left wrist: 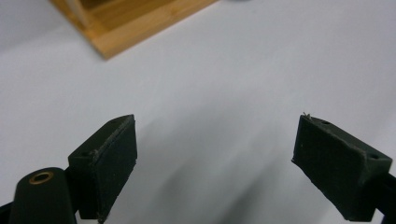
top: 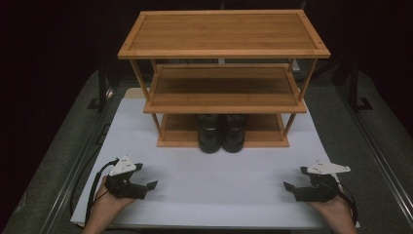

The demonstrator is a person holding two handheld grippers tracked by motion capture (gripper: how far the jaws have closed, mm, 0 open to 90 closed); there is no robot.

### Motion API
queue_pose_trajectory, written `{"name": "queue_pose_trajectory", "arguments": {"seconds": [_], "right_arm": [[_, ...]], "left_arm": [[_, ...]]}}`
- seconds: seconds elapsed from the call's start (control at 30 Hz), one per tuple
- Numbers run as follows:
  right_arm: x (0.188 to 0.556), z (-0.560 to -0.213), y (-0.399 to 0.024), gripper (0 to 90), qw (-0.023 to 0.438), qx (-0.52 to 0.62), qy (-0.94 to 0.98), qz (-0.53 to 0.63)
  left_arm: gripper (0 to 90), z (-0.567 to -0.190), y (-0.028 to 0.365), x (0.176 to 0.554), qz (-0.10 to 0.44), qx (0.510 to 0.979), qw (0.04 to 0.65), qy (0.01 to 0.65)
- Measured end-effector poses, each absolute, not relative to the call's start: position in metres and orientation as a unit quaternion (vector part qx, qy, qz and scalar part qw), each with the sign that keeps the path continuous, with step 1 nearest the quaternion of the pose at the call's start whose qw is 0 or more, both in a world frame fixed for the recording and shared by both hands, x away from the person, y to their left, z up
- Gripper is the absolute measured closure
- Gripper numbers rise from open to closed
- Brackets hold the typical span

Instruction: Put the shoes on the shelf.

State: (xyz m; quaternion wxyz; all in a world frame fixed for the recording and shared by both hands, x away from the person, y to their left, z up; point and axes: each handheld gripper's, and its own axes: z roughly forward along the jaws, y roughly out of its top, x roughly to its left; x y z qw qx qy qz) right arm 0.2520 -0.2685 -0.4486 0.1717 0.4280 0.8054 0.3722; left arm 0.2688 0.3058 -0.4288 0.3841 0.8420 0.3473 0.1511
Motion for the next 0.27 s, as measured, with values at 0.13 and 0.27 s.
{"name": "queue_pose_trajectory", "arguments": {"seconds": [0.13, 0.27], "right_arm": [[0.2503, -0.4545, -0.2699, 13.4, 0.176, 0.43, 0.81, 0.359], [0.2493, -0.4559, -0.2661, 13.4, 0.188, 0.428, 0.814, 0.344]], "left_arm": [[13.1, -0.4329, 0.309, 0.2663, 0.158, 0.845, 0.373, 0.348], [13.1, -0.4361, 0.3102, 0.2669, 0.155, 0.847, 0.367, 0.35]]}}
